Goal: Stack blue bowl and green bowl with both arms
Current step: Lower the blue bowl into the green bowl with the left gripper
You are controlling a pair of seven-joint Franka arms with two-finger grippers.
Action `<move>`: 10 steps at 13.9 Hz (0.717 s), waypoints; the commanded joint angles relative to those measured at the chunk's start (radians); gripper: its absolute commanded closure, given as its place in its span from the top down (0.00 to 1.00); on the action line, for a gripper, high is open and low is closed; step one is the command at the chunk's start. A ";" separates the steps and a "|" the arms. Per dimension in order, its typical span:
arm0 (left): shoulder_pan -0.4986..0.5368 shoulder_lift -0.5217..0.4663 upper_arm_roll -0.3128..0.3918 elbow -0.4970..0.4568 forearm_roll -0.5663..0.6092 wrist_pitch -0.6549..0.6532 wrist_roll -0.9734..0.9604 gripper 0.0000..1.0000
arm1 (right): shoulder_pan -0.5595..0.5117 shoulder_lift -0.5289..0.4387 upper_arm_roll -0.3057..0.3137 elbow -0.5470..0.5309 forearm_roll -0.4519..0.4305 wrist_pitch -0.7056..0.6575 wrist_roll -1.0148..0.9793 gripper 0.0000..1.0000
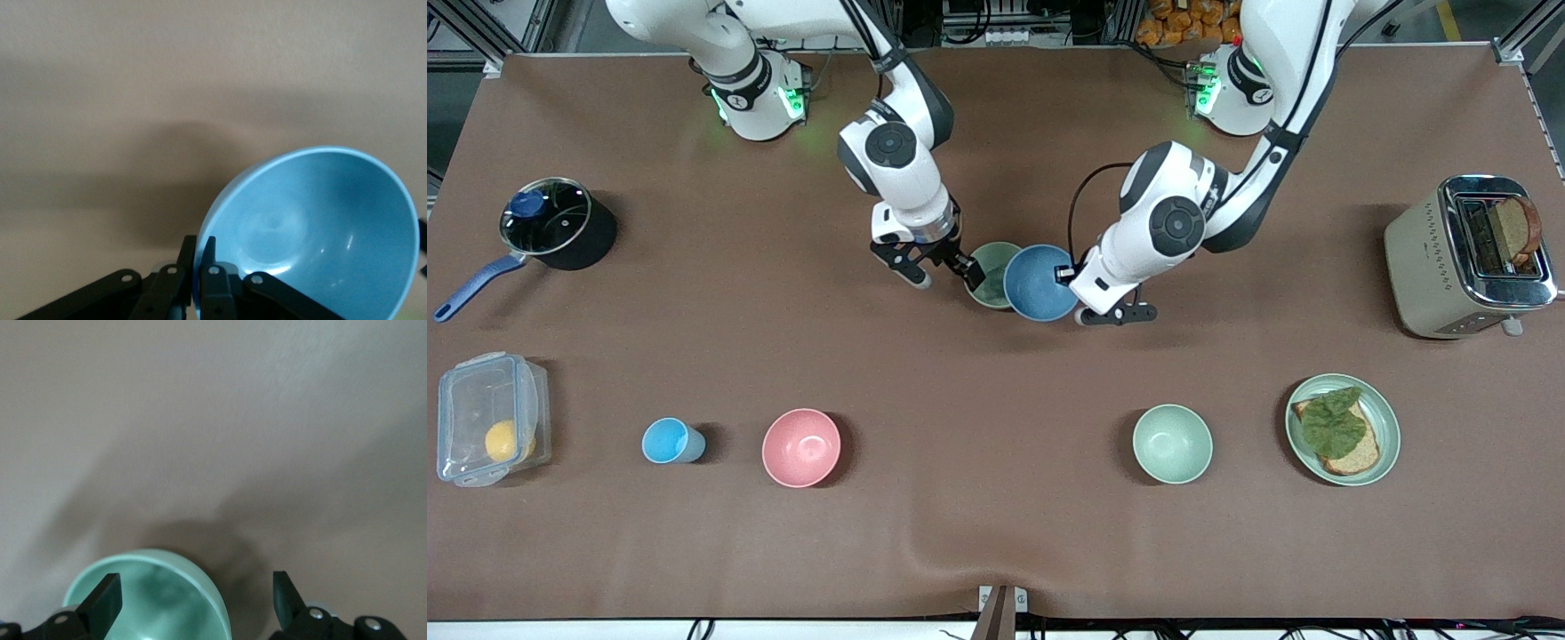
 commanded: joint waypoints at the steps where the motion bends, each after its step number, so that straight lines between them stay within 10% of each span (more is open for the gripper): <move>1: -0.002 -0.056 -0.028 -0.055 -0.029 0.023 -0.039 0.00 | -0.043 -0.040 0.010 0.001 0.030 -0.048 0.011 1.00; 10: -0.052 0.010 -0.045 -0.038 -0.029 0.107 -0.098 0.00 | -0.101 0.073 0.014 0.003 0.404 0.039 -0.003 1.00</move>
